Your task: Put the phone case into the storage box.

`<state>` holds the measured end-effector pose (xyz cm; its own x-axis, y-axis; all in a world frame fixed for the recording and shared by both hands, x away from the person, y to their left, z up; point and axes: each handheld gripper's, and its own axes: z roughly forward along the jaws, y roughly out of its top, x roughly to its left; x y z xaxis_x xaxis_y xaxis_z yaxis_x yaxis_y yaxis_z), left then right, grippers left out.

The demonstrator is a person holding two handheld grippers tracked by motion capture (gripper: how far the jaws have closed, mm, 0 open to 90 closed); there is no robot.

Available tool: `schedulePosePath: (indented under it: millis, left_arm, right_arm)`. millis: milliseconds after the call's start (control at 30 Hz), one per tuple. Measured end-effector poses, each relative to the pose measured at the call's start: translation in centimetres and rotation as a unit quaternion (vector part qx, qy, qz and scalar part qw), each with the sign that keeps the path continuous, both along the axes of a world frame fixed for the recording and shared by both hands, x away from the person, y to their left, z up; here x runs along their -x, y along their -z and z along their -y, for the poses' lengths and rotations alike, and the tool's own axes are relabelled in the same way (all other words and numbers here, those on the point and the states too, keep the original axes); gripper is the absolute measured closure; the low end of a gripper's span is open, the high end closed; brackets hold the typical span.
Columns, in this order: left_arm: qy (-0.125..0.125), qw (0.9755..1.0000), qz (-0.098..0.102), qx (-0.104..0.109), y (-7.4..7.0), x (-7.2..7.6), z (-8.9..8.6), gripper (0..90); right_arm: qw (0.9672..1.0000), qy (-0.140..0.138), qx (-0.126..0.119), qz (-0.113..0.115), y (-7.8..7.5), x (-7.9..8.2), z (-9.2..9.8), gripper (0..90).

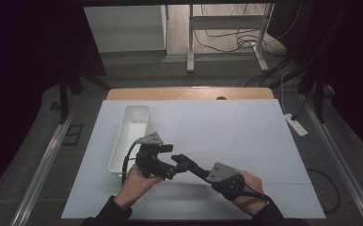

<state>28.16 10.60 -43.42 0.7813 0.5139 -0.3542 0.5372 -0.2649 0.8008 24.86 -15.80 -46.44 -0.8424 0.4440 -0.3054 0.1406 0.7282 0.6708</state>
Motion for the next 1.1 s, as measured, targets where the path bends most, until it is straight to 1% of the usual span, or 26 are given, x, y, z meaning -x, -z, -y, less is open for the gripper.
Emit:
schedulePosePath:
  millis: [100, 133, 167, 233, 267, 300, 367, 400, 433, 500, 533, 600, 633, 667, 767, 833, 867, 900, 933, 967, 1000, 1033, 1100]
  left_arm:
    - [0.002, 0.9999, 0.012, -0.002, 0.0, 0.2, -0.4, 0.4]
    - [0.006, 0.9998, 0.018, -0.003, 0.0, 0.3, -0.6, 0.3]
    - [0.006, 0.9998, 0.018, -0.003, 0.0, 0.3, -0.6, 0.0]
    - [0.007, 0.9996, 0.026, -0.008, -0.1, 0.4, -0.7, 0.0]
    - [0.007, 0.9995, 0.030, -0.011, -0.1, 0.6, -0.8, 0.0]
    - [0.006, 0.9994, 0.031, -0.011, 0.0, 0.6, -0.9, 0.0]
    - [0.010, 0.9995, 0.030, -0.005, 0.1, 0.6, -1.1, 0.0]
    - [0.010, 0.9995, 0.030, -0.005, 0.1, 0.6, -1.1, 0.0]
    - [0.012, 0.9995, 0.030, -0.004, 0.1, 0.6, -1.1, 0.0]
    - [0.014, 0.9994, 0.031, -0.006, 0.2, 0.6, -1.3, 0.0]
    - [0.017, 0.9993, 0.033, -0.007, 0.3, 0.6, -1.3, 0.0]
    - [0.018, 0.9992, 0.034, -0.009, 0.4, 0.7, -1.4, 0.0]
    - [0.019, 0.9991, 0.035, -0.014, 0.4, 0.7, -1.4, 0.0]
    - [0.019, 0.9990, 0.037, -0.015, 0.5, 0.7, -1.3, 0.0]
    - [0.021, 0.9987, 0.041, -0.019, 0.5, 0.8, -1.3, 1.1]
    - [0.025, 0.9984, 0.047, -0.019, 0.6, 0.9, -1.3, 4.1]
    - [0.024, 0.9983, 0.050, -0.020, 0.5, 0.9, -1.3, 5.7]
    - [0.024, 0.9983, 0.050, -0.020, 0.5, 0.9, -1.3, 8.5]
    - [0.024, 0.9981, 0.052, -0.023, 0.5, 1.0, -1.3, 8.5]
    - [0.026, 0.9981, 0.052, -0.023, 0.5, 1.0, -1.4, 14.7]
    - [0.025, 0.9982, 0.050, -0.024, 0.6, 1.0, -1.4, 18.4]
    - [0.026, 0.9986, 0.044, -0.015, 0.7, 0.9, -1.5, 25.3]
    - [0.028, 0.9988, 0.040, -0.009, 0.8, 0.8, -1.6, 31.7]
  right_arm:
    - [0.9996, 0.002, -0.023, -0.017, -0.2, -0.2, 0.4, 84.8]
    - [0.9994, 0.004, -0.027, -0.021, -0.3, -0.3, 0.5, 84.8]
    - [0.9994, 0.004, -0.027, -0.021, -0.3, -0.3, 0.5, 84.8]
    - [0.9986, 0.005, -0.042, -0.032, -0.5, -0.4, 0.9, 84.8]
    - [0.9975, 0.006, -0.056, -0.042, -0.6, -0.5, 1.1, 84.8]
    - [0.9968, 0.007, -0.064, -0.048, -0.7, -0.5, 1.3, 84.8]
    - [0.9946, 0.003, -0.083, -0.061, -0.8, -0.6, 1.6, 84.8]
    - [0.9946, 0.003, -0.083, -0.061, -0.8, -0.6, 1.6, 84.8]
    - [0.9930, 0.002, -0.096, -0.070, -0.8, -0.7, 1.7, 84.8]
    - [0.9916, -0.002, -0.104, -0.077, -0.9, -0.7, 2.0, 84.8]
    - [0.9901, -0.009, -0.114, -0.082, -0.9, -0.8, 2.2, 84.8]
    - [0.9895, -0.009, -0.117, -0.085, -0.9, -0.7, 2.3, 84.8]
    - [0.9875, -0.018, -0.128, -0.090, -0.9, -0.8, 2.4, 84.8]
    - [0.9872, -0.020, -0.129, -0.091, -0.9, -0.8, 2.5, 84.8]
    - [0.9848, -0.030, -0.141, -0.097, -0.9, -0.8, 2.8, 84.8]
    - [0.9834, -0.033, -0.147, -0.102, -0.9, -0.9, 2.9, 84.8]
    - [0.9825, -0.035, -0.150, -0.105, -0.8, -0.9, 3.0, 84.8]
    - [0.9825, -0.035, -0.150, -0.105, -0.8, -0.9, 3.0, 84.8]
    - [0.9819, -0.035, -0.153, -0.107, -0.8, -0.9, 3.1, 84.8]
    - [0.9814, -0.037, -0.154, -0.109, -0.8, -1.0, 3.1, 84.8]
    - [0.9812, -0.040, -0.154, -0.109, -0.8, -1.0, 3.2, 84.8]
    - [0.9807, -0.040, -0.156, -0.111, -0.8, -1.0, 3.2, 84.8]
    - [0.9802, -0.044, -0.157, -0.113, -0.8, -0.9, 3.2, 84.8]
